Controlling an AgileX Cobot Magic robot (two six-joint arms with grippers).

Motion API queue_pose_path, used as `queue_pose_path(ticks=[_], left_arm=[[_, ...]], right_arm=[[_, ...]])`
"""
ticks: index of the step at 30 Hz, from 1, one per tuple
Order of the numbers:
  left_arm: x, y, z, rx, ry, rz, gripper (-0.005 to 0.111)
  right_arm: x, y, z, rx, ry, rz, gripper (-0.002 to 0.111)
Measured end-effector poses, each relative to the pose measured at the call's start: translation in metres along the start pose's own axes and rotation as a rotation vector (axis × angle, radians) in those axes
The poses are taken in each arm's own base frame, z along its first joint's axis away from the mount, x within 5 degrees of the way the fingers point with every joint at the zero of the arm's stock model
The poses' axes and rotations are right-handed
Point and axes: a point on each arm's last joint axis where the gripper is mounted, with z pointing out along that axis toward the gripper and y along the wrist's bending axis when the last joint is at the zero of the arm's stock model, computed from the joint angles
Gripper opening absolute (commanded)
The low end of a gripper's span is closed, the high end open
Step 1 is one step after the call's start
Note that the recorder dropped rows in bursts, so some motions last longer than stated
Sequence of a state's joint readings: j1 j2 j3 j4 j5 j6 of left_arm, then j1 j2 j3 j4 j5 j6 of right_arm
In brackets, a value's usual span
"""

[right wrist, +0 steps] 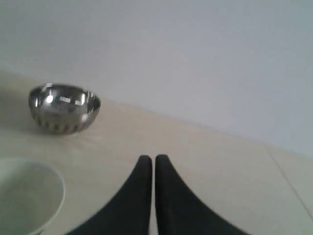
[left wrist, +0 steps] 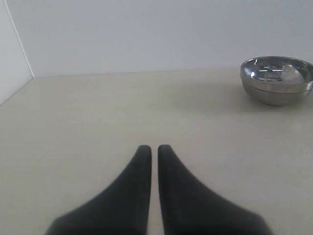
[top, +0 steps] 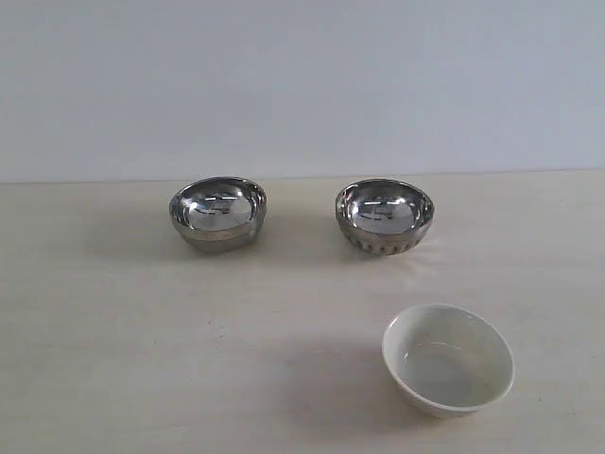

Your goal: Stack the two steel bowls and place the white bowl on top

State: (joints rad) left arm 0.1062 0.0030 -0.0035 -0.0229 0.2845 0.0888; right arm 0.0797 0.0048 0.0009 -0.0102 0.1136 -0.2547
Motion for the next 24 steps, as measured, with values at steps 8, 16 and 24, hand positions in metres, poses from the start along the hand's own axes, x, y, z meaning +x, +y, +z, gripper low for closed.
queue_pose_path(ticks=[8, 16, 24], left_arm=[[0.0, 0.0, 0.0, 0.0, 0.0, 0.0, 0.004], [0.0, 0.0, 0.0, 0.0, 0.0, 0.0, 0.004], [0.0, 0.0, 0.0, 0.0, 0.0, 0.0, 0.004]], right_arm=[[-0.047, -0.012, -0.014, 0.011, -0.565, 0.46, 0.0], [-0.122, -0.031, -0.042, -0.021, -0.674, 0.492, 0.002], [-0.187, -0.05, -0.023, 0.003, -0.494, 0.473, 0.076]])
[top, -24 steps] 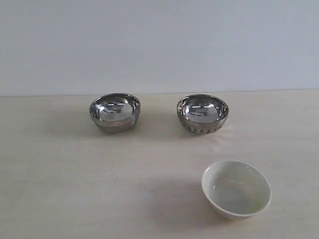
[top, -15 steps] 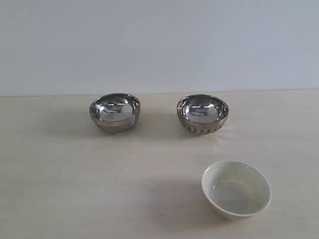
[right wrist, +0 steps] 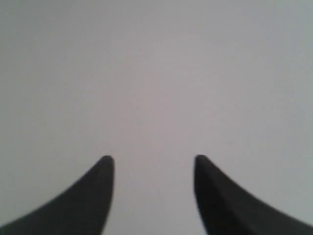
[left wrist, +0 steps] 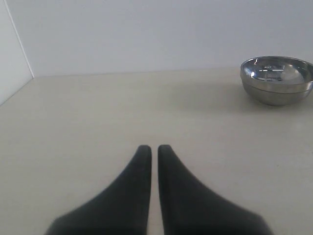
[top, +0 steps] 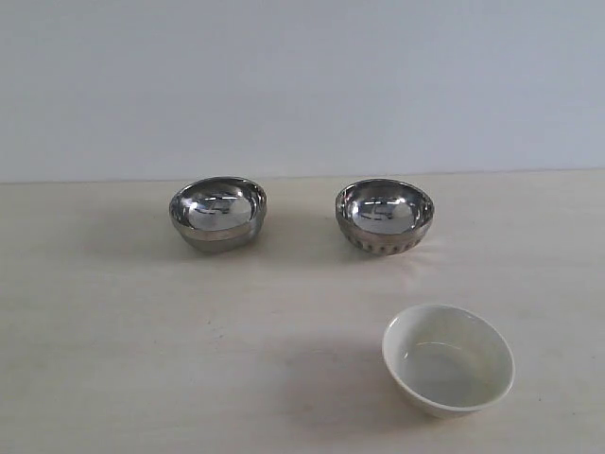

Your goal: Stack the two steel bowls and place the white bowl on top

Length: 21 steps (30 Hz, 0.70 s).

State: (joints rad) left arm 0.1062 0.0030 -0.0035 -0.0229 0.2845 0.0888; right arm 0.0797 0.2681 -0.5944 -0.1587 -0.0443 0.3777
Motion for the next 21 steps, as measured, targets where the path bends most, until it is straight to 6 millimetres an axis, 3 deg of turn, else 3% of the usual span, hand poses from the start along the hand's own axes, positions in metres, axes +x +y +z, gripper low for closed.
queue_pose_path(ticks=[2, 4, 12, 16, 21], left_arm=[[0.0, 0.0, 0.0, 0.0, 0.0, 0.0, 0.004], [0.0, 0.0, 0.0, 0.0, 0.0, 0.0, 0.004], [0.0, 0.0, 0.0, 0.0, 0.0, 0.0, 0.004], [0.0, 0.0, 0.0, 0.0, 0.0, 0.0, 0.004], [0.0, 0.0, 0.0, 0.0, 0.0, 0.0, 0.004]], right_arm=[[-0.002, 0.0, 0.017, 0.022, 0.064, 0.022, 0.093], [0.0, -0.002, 0.038, 0.051, 0.148, 0.033, 0.099], [0.046, -0.006, 0.115, 0.114, 0.524, 0.095, 0.1], [0.078, 0.013, 0.152, 0.026, 0.694, 0.131, 0.1], [0.14, 0.056, 0.193, -0.109, 0.898, 0.151, 0.1]])
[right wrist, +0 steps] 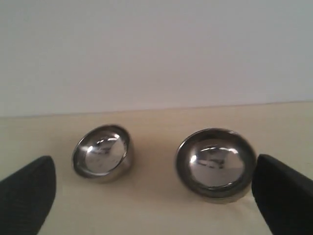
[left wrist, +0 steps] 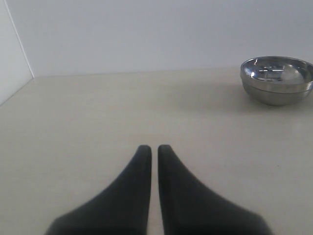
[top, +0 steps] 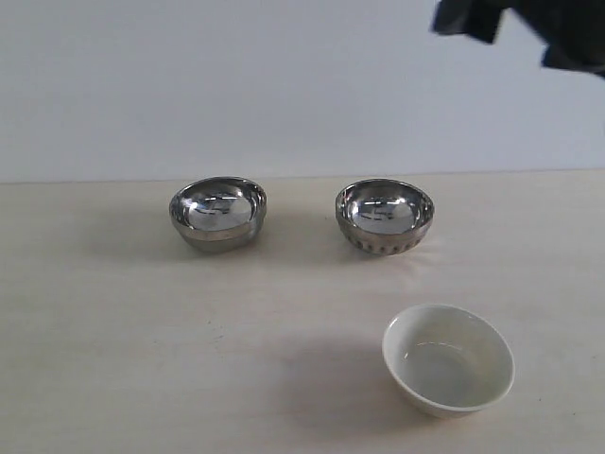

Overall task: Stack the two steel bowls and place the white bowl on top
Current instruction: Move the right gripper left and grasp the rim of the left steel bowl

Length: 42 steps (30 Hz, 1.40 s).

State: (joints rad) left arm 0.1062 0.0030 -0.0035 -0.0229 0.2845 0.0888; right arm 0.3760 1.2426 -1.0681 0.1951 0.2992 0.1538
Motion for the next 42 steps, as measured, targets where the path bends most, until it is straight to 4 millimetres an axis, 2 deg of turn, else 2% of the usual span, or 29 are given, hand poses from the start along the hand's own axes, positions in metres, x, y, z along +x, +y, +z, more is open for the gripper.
queue_pose_path(ticks=[7, 13, 19, 24, 29, 34, 42], left_arm=[[0.0, 0.0, 0.0, 0.0, 0.0, 0.0, 0.004], [0.0, 0.0, 0.0, 0.0, 0.0, 0.0, 0.004], [0.0, 0.0, 0.0, 0.0, 0.0, 0.0, 0.004], [0.0, 0.0, 0.0, 0.0, 0.0, 0.0, 0.004], [0.0, 0.0, 0.0, 0.0, 0.0, 0.0, 0.004], [0.0, 0.0, 0.0, 0.0, 0.0, 0.0, 0.004], [0.0, 0.0, 0.0, 0.0, 0.0, 0.0, 0.004]], right_arm=[[0.03, 0.043, 0.097, -0.092, 0.141, -0.016, 0.1], [0.062, 0.07, 0.175, -0.12, 0.225, -0.025, 0.1], [0.083, 0.096, 0.234, -0.16, 0.24, -0.03, 0.1], [0.108, 0.096, 0.277, -0.153, 0.254, -0.023, 0.1], [0.127, 0.091, 0.301, -0.149, 0.229, -0.018, 0.1], [0.142, 0.085, 0.313, -0.141, 0.215, -0.017, 0.1], [0.139, 0.072, 0.317, -0.12, 0.211, -0.038, 0.1]])
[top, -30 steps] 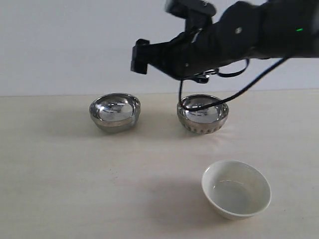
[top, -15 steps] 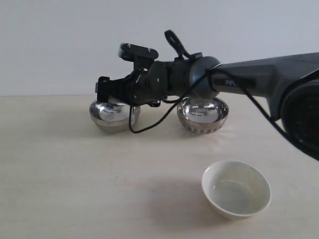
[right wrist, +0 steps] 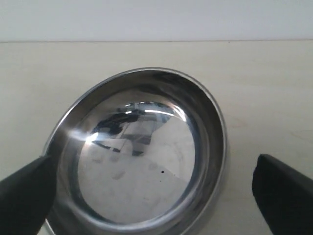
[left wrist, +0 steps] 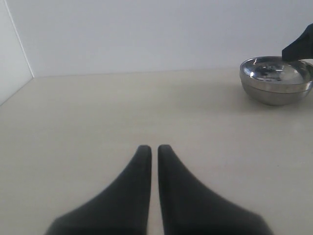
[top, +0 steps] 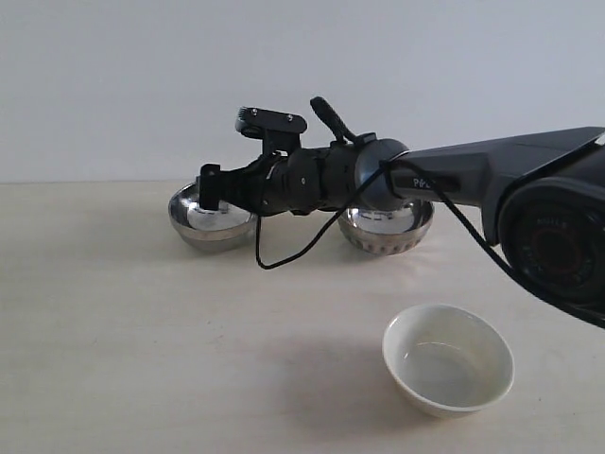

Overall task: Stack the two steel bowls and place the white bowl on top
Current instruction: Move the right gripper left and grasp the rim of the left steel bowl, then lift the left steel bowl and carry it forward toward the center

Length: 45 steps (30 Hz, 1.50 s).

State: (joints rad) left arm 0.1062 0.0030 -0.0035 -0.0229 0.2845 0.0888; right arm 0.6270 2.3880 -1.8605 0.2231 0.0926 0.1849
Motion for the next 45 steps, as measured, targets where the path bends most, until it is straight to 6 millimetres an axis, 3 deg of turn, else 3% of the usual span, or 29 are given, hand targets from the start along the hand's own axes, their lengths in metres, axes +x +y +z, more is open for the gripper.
queue_pose_path(ticks=[6, 13, 27, 32, 36, 37, 38, 39, 45], left_arm=[[0.0, 0.0, 0.0, 0.0, 0.0, 0.0, 0.004], [0.0, 0.0, 0.0, 0.0, 0.0, 0.0, 0.004], [0.0, 0.0, 0.0, 0.0, 0.0, 0.0, 0.004], [0.0, 0.0, 0.0, 0.0, 0.0, 0.0, 0.004], [0.0, 0.0, 0.0, 0.0, 0.0, 0.0, 0.004], [0.0, 0.0, 0.0, 0.0, 0.0, 0.0, 0.004], [0.0, 0.0, 0.0, 0.0, 0.0, 0.0, 0.004], [0.0, 0.0, 0.0, 0.0, 0.0, 0.0, 0.004], [0.0, 0.0, 0.0, 0.0, 0.0, 0.0, 0.004]], right_arm=[[0.001, -0.004, 0.001, 0.008, 0.006, 0.006, 0.1], [0.025, -0.015, 0.018, 0.031, 0.059, 0.035, 0.1], [0.025, -0.016, 0.02, 0.031, 0.04, 0.087, 0.091], [0.032, -0.019, 0.023, 0.04, 0.066, 0.092, 0.073], [0.034, -0.013, 0.023, 0.033, 0.075, 0.088, 0.038], [0.036, -0.01, 0.023, 0.027, 0.078, 0.084, 0.021], [0.038, -0.005, 0.023, 0.02, 0.081, 0.081, 0.014], [0.038, -0.005, 0.023, 0.02, 0.081, 0.081, 0.0], [0.036, -0.002, 0.019, 0.02, 0.102, 0.085, 0.0]])
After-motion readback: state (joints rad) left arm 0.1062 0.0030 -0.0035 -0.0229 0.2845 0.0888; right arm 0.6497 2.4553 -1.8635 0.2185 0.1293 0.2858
